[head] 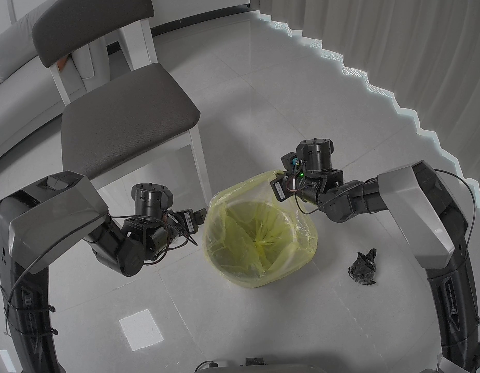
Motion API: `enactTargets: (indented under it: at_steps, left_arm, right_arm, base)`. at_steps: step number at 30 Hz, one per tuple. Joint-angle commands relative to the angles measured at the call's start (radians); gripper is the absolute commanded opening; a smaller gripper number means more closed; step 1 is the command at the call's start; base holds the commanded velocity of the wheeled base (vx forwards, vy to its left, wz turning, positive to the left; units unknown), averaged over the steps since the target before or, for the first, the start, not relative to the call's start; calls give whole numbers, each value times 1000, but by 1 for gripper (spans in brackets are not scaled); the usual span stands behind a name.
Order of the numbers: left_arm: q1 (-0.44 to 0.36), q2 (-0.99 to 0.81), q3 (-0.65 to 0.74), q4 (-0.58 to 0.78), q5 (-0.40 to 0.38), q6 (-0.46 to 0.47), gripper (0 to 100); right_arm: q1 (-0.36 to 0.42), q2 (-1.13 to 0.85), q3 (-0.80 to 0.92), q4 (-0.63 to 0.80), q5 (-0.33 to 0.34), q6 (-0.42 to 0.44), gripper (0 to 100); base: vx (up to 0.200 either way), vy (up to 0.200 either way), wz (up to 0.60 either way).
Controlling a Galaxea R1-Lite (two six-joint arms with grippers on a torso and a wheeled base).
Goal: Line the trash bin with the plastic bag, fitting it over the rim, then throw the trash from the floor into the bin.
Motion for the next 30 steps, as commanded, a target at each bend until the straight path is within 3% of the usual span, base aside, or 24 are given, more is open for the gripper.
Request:
enactTargets:
  at_steps: [1, 23, 24, 30]
  left_arm:
    - [-3, -13, 16, -3, 0, -1, 100]
    - [-6, -33, 74, -55, 0, -2, 100]
    - [-6, -35, 74, -55, 0, -2, 100]
    - [-15, -35, 72, -56, 0, -1, 100]
  right_arm:
    - [-13, 9, -6, -2, 1, -3, 0]
    - [-11, 115, -61, -22, -1, 6, 0]
    - [-11, 113, -61, -22, -3, 6, 100]
    - [-11, 110, -68, -49, -16, 8, 100]
  base:
    - [0, 0, 0]
    - [0, 0, 0]
    - [0, 0, 0]
    - [0, 0, 0]
